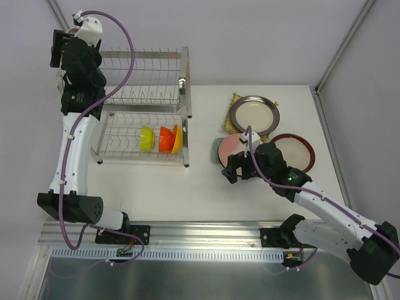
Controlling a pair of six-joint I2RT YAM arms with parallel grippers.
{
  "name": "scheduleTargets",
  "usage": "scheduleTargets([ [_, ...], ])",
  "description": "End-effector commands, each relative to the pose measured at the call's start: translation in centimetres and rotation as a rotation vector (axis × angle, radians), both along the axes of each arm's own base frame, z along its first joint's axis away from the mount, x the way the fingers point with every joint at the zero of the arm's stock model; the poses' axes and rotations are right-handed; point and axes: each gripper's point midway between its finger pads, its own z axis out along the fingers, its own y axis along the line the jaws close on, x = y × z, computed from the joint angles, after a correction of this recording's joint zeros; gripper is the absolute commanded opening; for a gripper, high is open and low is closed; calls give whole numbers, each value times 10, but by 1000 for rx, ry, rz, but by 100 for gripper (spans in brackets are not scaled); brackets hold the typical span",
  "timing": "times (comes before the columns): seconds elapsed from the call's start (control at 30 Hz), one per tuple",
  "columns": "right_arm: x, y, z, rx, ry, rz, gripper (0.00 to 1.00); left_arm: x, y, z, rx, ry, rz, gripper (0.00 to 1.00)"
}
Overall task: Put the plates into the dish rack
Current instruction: Insert the plate into the dish rack
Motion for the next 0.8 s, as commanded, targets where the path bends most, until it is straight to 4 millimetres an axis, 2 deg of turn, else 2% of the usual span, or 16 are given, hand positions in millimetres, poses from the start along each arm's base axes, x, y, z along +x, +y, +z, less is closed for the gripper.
scheduleTargets([
  [0.0,4,6,14,25,-46,14,100,-21,-4,33,-17,-107,-17,68],
  [0.3,3,5,19,24,-52,19,100,-46,-21,56,-62,-198,-93,99],
  [0.4,3,3,25,23,-59,15,100,-65,-31,68,-102,-249,-145,99],
  [0.43,4,2,28,22,-70,12,100,-78,-36,77,-137,-295,-183,99],
  [0.5,4,-1,33,18,-76,2,100,-89,-44,78,-180,-318,-240,99],
  [0.53,6,-4,37,13,-88,-14,100,-104,-51,81,-230,-352,-300,99],
  [0.6,7,-9,44,3,-102,-35,100,-115,-60,75,-281,-359,-362,99],
  [0.63,7,-11,45,-4,-103,-43,100,-132,-68,77,-328,-386,-426,99],
  [0.67,8,-13,50,0,-111,-50,100,-134,-73,68,-351,-372,-454,99],
  [0.7,10,-16,53,-8,-121,-73,100,-153,-76,72,-397,-414,-489,99],
  [0.77,10,-21,54,-17,-120,-94,100,-160,-90,51,-437,-368,-562,99],
])
